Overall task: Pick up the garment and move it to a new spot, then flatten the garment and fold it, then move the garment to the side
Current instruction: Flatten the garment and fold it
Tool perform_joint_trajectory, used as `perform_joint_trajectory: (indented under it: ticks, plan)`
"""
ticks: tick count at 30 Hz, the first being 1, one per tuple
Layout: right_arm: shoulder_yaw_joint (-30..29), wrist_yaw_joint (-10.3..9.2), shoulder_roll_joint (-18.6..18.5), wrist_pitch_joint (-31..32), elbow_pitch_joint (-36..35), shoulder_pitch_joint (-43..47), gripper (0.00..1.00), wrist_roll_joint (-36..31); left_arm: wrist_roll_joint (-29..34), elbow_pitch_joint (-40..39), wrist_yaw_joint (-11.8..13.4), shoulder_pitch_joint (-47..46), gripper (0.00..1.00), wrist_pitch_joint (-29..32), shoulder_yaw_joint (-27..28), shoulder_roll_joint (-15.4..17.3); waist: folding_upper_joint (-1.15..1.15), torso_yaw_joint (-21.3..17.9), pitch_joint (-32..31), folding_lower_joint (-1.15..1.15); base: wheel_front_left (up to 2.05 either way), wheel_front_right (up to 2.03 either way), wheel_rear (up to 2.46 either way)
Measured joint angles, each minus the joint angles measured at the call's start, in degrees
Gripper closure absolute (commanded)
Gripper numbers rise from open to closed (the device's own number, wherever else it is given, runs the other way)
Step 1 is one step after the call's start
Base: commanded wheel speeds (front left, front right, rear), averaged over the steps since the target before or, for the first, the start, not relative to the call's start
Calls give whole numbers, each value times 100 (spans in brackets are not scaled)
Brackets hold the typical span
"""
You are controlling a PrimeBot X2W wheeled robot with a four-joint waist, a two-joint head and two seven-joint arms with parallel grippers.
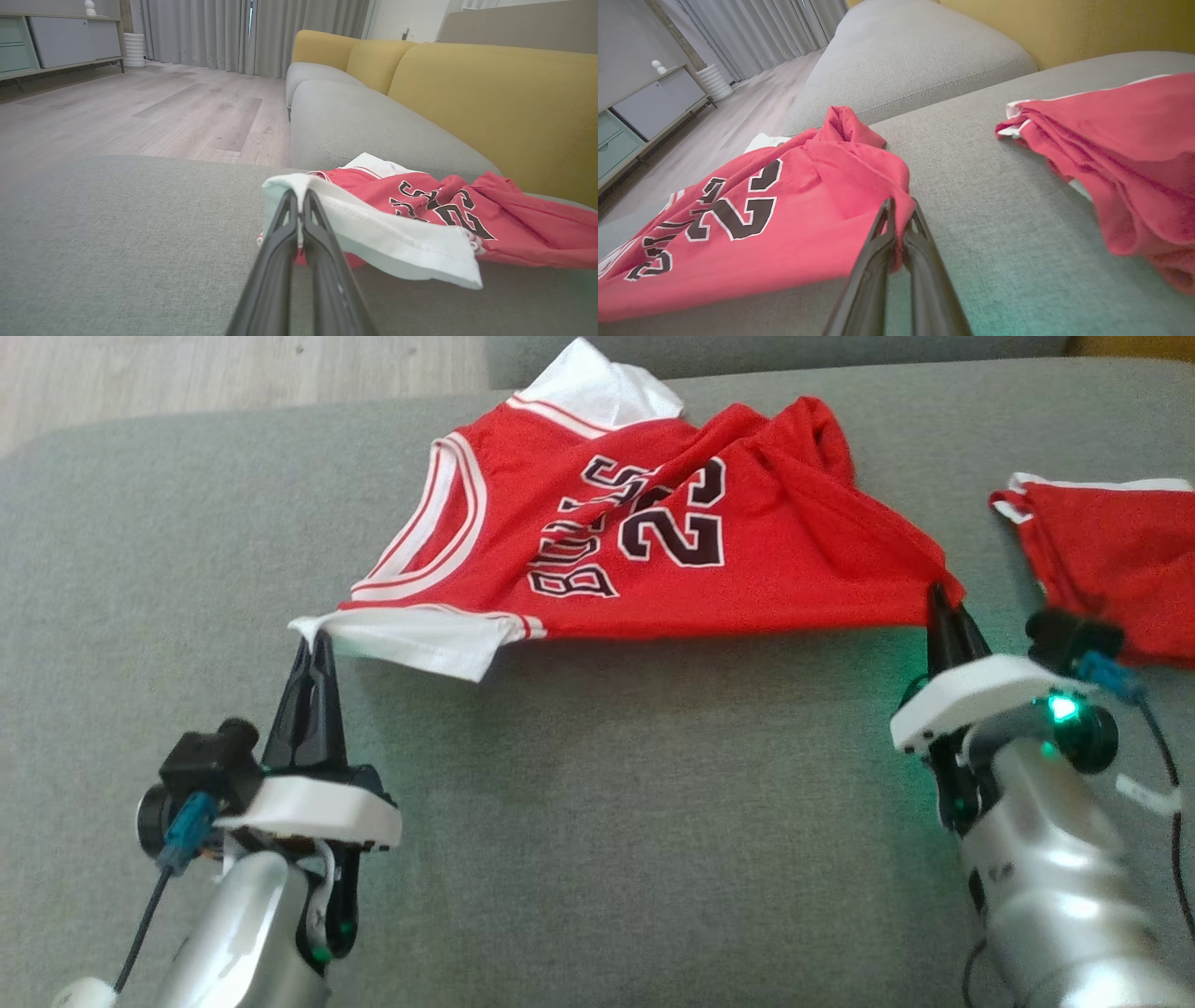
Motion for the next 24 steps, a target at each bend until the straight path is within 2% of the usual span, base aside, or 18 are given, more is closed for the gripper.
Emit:
perform_joint_trajectory:
  ticks: [6,15,24]
  plan:
    - [-11,0,16,-11,-740,805,100,-156,-66,-8,8,270,100,-73,29,23,0,-120,-158,-1,0,0,0]
    - [8,0,65,12,-1485,1460,100,-255,-233,-2,48,644,100,-112,55,14,0,-174,-290,-1,0,0,0]
    - [-54,0,104,642,-2706,2107,100,-417,-561,-96,-76,1112,100,-171,227,2,0,-242,-137,-1,0,0,0]
